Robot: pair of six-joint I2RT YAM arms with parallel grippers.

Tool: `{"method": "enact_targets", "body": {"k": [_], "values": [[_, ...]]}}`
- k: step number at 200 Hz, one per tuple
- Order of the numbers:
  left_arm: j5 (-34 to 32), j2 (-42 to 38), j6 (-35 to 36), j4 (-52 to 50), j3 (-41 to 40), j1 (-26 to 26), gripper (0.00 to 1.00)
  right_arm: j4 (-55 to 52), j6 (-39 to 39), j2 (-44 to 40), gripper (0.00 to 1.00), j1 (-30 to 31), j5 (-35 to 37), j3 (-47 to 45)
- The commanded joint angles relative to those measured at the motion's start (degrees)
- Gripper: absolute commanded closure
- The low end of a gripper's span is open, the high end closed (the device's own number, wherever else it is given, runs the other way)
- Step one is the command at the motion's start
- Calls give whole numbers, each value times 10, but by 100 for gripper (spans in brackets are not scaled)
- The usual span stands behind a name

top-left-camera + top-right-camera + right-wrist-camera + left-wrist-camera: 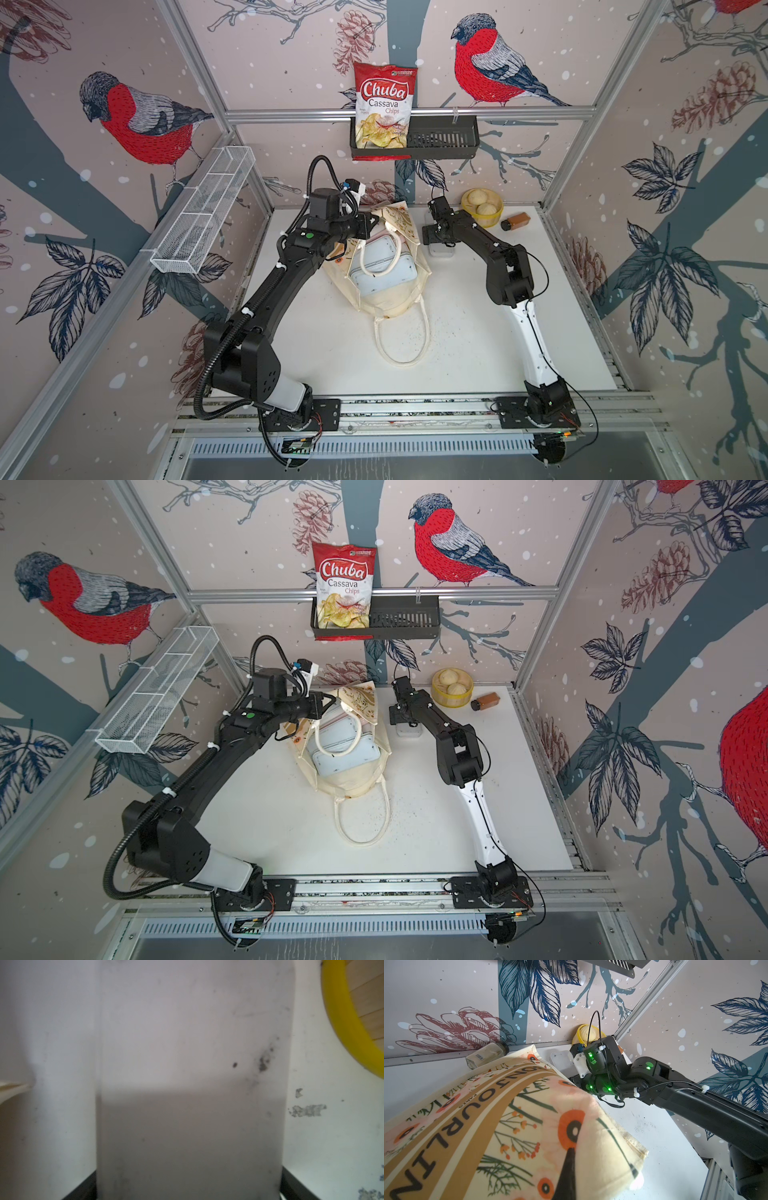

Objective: Take out the pencil case from the canvas bag
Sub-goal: Place the pencil case at the center of the board.

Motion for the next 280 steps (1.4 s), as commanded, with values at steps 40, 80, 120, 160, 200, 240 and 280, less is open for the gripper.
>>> {"method": "enact_targets", "body": {"k": [40,80,120,160,200,240,280], "values": [[2,4,-3,27,3,1,100,-20,12,7,0,6,17,1],[2,3,-2,26,4,0,100,-36,3,-7,0,16,9,0],[-3,2,1,23,4,1,100,-32,16,-35,3,28,14,-44],[-2,-1,1,23,5,2,100,-13,34,-85,8,44,11,-133],[-2,-3,0,24,5,2,100,27,48,-137,5,55,-12,-217],[-2,-4,0,26,3,2,100,51,70,-164,0,41,-70,-237],[-1,-5,-2,27,3,2,100,45,73,-188,0,42,-69,-245]]}}
